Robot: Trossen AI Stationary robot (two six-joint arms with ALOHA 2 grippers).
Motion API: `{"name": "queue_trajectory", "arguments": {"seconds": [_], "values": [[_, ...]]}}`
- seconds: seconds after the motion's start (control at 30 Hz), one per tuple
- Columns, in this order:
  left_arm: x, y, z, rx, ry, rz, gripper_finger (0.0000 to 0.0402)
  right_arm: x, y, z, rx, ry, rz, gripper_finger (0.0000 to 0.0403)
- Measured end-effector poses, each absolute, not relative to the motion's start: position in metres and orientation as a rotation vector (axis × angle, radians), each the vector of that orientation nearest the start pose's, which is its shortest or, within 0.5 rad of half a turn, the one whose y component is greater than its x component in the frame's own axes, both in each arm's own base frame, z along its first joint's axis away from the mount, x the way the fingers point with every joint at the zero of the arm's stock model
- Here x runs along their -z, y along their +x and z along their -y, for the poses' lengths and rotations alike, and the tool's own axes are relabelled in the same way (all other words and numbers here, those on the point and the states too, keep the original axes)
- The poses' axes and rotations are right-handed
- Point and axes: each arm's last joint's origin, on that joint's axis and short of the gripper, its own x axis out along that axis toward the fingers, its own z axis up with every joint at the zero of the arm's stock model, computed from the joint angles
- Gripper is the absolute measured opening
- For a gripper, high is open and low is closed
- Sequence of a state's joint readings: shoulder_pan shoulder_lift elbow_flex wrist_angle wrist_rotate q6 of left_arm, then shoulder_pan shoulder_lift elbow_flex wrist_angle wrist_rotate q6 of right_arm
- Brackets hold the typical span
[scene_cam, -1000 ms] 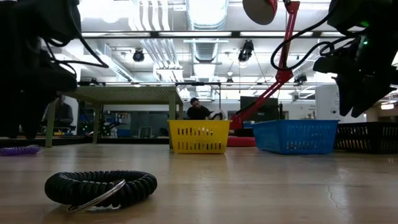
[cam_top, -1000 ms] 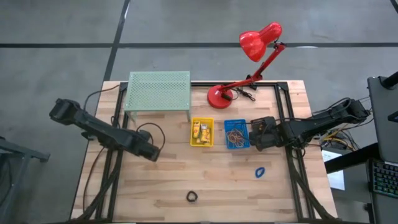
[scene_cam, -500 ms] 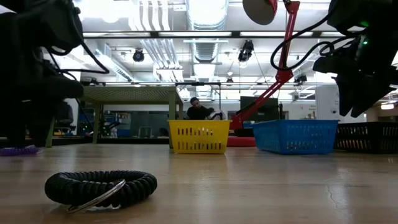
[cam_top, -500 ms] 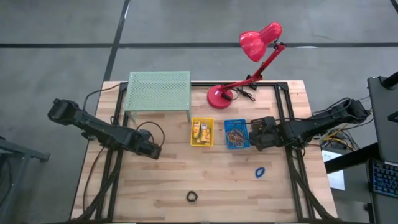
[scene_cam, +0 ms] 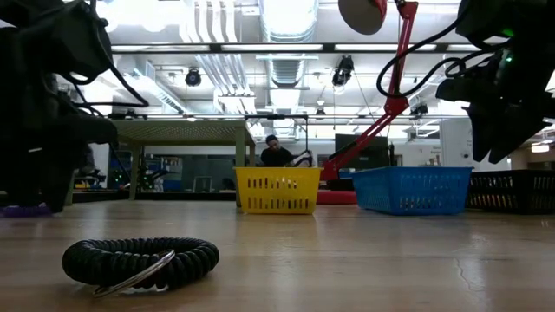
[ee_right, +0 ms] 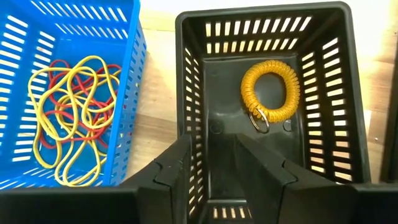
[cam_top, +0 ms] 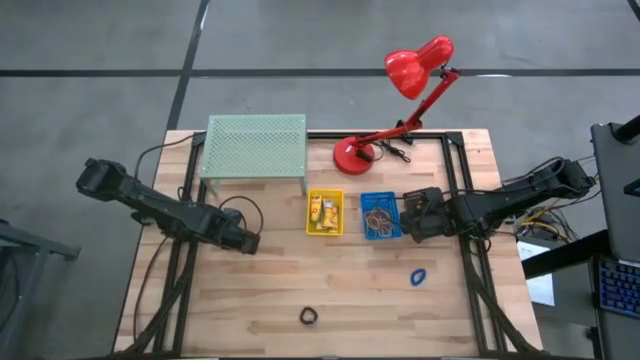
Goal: Pick & Place Office Desk Supplies
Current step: Put the violet spring keychain into the black basket
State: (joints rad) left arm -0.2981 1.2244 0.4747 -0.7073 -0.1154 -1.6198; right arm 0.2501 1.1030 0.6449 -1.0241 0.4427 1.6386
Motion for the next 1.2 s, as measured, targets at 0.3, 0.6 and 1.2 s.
{"name": "queue_trajectory", "arguments": {"seconds": [0.3,0.6,1.2], "values": [[-0.1334,0.1555,0.0443,-0.959,-0.998,-1.165,0.0116,-0.1912,0.1548,-0.0268,1.149,0.865,-0.854,0.0127],[-0.1342,0.1587,0.0454,-0.939,-1.031,-1.143,0.0009,-0.1912,0.1550,-0.0268,1.147,0.867,-0.852,0.0114],[-0.1411,0.1652,0.0473,-0.918,-1.056,-1.116,0.0042,-0.1912,0.1555,-0.0269,1.144,0.870,-0.849,0.0123]]}}
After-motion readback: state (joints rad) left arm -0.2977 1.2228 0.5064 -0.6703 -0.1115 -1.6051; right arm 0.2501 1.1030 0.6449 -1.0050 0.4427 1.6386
